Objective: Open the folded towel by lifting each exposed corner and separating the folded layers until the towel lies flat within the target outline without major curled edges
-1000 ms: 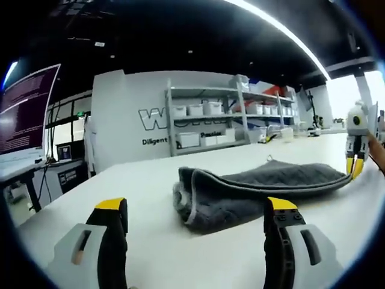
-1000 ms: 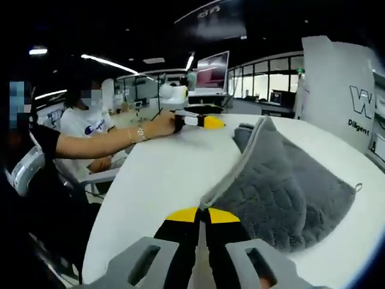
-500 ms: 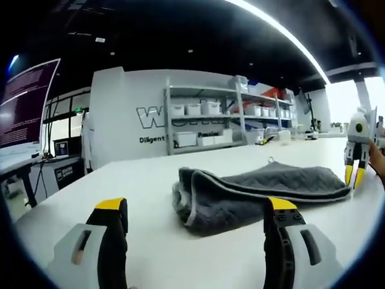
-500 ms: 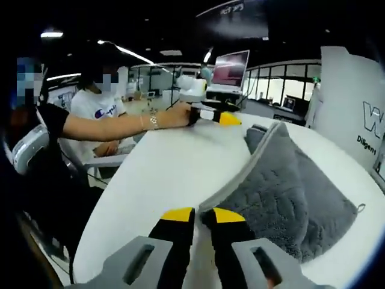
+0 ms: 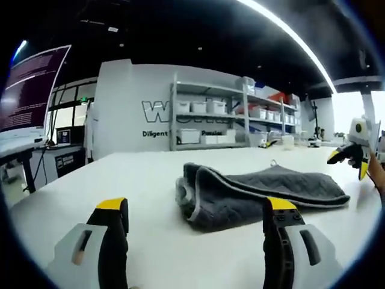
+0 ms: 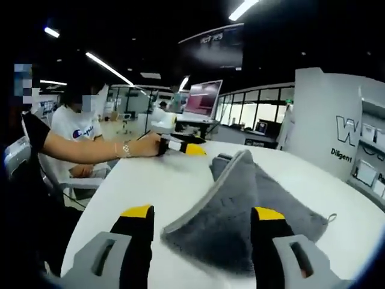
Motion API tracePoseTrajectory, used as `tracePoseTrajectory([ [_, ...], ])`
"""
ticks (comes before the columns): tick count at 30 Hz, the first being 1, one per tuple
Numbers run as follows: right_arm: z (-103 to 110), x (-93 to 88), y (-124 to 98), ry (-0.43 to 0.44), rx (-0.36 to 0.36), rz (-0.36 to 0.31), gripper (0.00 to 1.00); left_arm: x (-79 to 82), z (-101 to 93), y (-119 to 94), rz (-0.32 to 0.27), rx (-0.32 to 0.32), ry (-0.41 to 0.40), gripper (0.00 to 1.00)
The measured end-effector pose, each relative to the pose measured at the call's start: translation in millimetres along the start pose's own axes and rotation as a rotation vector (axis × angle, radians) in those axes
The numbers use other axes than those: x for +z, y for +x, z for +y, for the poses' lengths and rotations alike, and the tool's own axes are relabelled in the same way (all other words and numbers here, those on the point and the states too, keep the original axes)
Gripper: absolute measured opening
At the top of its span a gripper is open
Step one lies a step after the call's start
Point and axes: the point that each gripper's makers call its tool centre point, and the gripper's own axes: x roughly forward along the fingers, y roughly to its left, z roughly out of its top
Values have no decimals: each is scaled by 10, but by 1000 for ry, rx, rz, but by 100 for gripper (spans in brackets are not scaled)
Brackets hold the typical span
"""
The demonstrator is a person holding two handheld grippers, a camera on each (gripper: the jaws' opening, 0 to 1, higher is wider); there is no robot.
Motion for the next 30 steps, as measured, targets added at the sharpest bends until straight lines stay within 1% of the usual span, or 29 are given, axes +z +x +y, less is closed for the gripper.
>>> tracePoseTrajectory([
  [4,-73,-60,20,19,-24,24,88,-6,11,-13,1,2,-16,91],
  [5,-101,-71,20,23,-37,28,93,-6,10,-15,0,2,-18,91],
  [6,-141,-77,13,30,-59,28,99,-8,6,-20,1,2,-19,91],
  [7,-205,-79,-5,44,-91,25,98,-13,-1,-27,2,3,-19,91],
  [9,-270,-61,-27,67,-118,8,99,-24,-11,-33,7,3,-20,91],
  [13,-424,-2,-114,134,-178,-52,99,-22,3,-20,5,6,-25,91],
  [18,-514,-15,-162,156,-207,-60,99,-50,-36,-7,17,-17,-57,89],
  [20,-494,-18,-156,166,-205,-59,99,-15,-25,1,-1,-16,-72,89],
  [22,-528,-52,-160,151,-224,-41,99,16,-9,22,-13,-19,-86,88],
  [23,-534,-62,-160,151,-225,-36,99,31,-39,33,-22,-35,-98,89],
  [24,-537,-70,-157,156,-223,-33,99,30,-74,55,-15,-54,-96,89],
  [27,-521,-76,-155,163,-215,-30,99,8,-133,123,8,-66,-81,89],
  [29,-508,-71,-154,165,-212,-32,99,21,-173,158,8,-87,-98,87],
  [30,-492,-78,-152,179,-204,-29,99,62,-277,182,-4,-144,-110,86],
])
